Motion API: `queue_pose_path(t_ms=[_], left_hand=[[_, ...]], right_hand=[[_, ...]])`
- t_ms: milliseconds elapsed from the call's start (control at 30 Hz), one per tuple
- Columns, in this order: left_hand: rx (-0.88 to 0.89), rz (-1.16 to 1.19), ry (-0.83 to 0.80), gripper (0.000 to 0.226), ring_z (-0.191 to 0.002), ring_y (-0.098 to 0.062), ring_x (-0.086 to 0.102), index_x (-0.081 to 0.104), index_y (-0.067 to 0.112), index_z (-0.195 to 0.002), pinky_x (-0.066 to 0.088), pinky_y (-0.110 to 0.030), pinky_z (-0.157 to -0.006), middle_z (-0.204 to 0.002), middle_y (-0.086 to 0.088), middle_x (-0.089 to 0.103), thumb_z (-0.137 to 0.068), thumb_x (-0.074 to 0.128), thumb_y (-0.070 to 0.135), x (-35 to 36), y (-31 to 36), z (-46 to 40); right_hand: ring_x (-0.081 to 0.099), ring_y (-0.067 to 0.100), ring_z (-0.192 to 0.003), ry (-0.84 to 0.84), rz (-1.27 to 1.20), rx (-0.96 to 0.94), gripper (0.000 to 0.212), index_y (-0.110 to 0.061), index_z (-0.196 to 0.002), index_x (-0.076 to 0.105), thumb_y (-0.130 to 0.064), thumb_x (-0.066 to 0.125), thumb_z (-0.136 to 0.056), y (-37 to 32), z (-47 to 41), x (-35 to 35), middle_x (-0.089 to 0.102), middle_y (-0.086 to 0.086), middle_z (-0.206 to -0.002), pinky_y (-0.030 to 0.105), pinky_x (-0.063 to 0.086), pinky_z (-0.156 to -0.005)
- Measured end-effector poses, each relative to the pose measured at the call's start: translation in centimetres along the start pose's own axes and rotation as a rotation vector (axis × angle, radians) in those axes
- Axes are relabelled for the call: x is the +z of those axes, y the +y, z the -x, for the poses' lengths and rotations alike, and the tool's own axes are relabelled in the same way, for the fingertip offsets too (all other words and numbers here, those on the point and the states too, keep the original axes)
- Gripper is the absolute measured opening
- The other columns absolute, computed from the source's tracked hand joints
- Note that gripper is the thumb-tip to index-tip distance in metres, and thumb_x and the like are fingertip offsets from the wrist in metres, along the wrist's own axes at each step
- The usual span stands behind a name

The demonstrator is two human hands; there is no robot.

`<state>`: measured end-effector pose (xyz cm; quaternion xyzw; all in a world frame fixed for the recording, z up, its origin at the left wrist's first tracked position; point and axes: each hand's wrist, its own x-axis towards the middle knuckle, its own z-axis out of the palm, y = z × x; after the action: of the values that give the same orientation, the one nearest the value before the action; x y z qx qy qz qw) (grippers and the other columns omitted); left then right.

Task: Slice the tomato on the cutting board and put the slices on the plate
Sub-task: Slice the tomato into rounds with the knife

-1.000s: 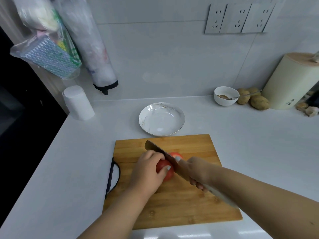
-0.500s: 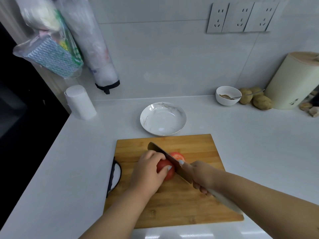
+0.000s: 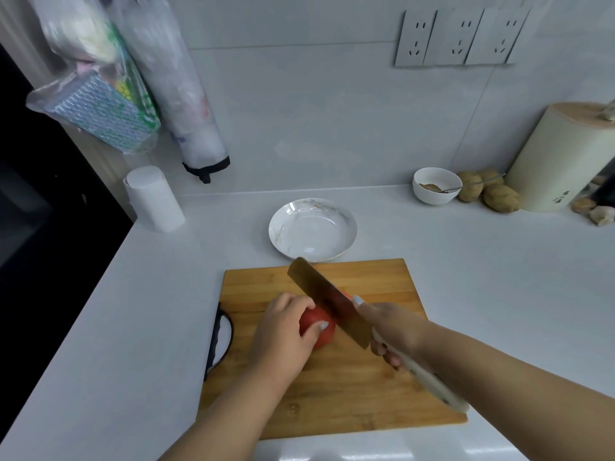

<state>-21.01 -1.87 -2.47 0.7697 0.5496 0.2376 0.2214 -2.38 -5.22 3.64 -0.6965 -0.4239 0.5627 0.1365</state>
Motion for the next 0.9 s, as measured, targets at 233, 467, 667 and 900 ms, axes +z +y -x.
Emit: queue_pose_path(t_ms=[233,467,667,900], left_hand=[[0.048,0.015,-0.023,0.023,-0.102,-0.004,0.044,0.057,0.033,-0.103,0.043,-0.021,-0.082,-0.105,0.019,0.046,-0.082,0.064,0.039,-0.3,-0.5,-0.2],[0.071,0.016,-0.001,0.021,-0.098,-0.004,0.045,0.056,0.032,-0.101,0.045,-0.021,-0.080,-0.102,0.017,0.047,-0.082,0.064,0.038,-0.2,-0.3,-0.4],[0.055,0.000,0.008,0.021,-0.099,-0.004,0.043,0.056,0.032,-0.102,0.045,-0.021,-0.082,-0.104,0.017,0.047,-0.083,0.062,0.039,0.0,0.1,-0.3],[0.073,-0.019,0.006,0.023,-0.098,-0.005,0.044,0.056,0.031,-0.103,0.046,-0.024,-0.079,-0.102,0.017,0.045,-0.082,0.063,0.039,0.2,-0.3,-0.4]], right_hand=[[0.038,0.016,-0.039,-0.007,0.088,-0.075,0.044,-0.031,-0.075,0.054,-0.062,0.029,-0.096,-2.3,3.0,-0.7,0.047,0.007,-0.061,0.022,0.039,-0.046],[0.040,0.016,-0.040,-0.012,0.149,-0.024,0.042,-0.032,-0.082,0.053,-0.063,0.028,-0.096,-2.1,3.9,-1.0,0.048,0.005,-0.060,0.021,0.039,-0.044],[0.042,0.016,-0.038,-0.016,0.200,-0.021,0.041,-0.031,-0.097,0.052,-0.062,0.026,-0.096,-1.9,3.6,-1.0,0.049,0.005,-0.061,0.023,0.043,-0.044],[0.041,0.015,-0.039,-0.023,0.193,-0.036,0.040,-0.033,-0.081,0.050,-0.061,0.026,-0.097,-2.8,2.9,-0.5,0.047,0.005,-0.060,0.023,0.041,-0.044]])
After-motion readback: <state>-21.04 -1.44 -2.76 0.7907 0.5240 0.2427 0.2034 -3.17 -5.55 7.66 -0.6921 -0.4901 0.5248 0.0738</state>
